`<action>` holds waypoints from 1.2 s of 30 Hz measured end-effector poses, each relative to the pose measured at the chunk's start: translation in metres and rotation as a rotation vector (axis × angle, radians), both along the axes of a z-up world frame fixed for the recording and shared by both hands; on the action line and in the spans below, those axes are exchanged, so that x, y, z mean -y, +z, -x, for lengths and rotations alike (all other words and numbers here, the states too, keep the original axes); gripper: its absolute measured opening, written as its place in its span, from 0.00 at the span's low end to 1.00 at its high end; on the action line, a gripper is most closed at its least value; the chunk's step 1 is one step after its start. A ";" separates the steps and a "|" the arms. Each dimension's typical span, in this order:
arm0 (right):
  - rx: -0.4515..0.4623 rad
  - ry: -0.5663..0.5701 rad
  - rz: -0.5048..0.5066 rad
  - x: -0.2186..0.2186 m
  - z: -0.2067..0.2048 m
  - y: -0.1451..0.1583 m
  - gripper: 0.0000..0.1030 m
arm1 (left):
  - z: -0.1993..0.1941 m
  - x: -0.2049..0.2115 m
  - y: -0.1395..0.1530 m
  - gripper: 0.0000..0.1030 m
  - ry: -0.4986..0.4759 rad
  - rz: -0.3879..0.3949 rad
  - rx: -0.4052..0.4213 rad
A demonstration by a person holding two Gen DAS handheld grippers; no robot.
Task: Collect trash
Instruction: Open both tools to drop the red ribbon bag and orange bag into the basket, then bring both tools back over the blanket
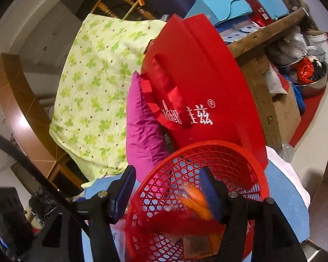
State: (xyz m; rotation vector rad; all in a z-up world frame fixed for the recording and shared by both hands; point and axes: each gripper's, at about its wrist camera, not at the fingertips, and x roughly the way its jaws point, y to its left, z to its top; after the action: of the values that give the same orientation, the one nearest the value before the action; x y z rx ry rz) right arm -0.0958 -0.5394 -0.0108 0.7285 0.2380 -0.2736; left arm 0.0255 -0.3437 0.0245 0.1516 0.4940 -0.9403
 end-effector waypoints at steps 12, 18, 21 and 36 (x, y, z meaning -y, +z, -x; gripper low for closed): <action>0.032 0.056 0.093 -0.049 -0.028 0.018 0.64 | -0.022 -0.075 -0.024 0.59 0.177 -0.048 -0.023; 0.074 0.117 0.141 -0.090 -0.050 0.029 0.64 | -0.035 -0.121 -0.022 0.63 0.306 -0.084 0.009; 0.083 0.150 0.165 -0.113 -0.064 0.032 0.64 | -0.040 -0.143 -0.020 0.65 0.366 -0.100 0.034; 0.002 0.316 0.181 -0.202 -0.139 0.015 0.65 | -0.068 -0.213 -0.040 0.70 0.524 -0.164 0.079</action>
State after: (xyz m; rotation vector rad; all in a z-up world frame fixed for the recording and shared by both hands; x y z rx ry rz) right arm 0.0432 -0.3369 0.0043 0.5025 0.3179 0.0069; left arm 0.0933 -0.1304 -0.0151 0.1949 0.5052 -0.3799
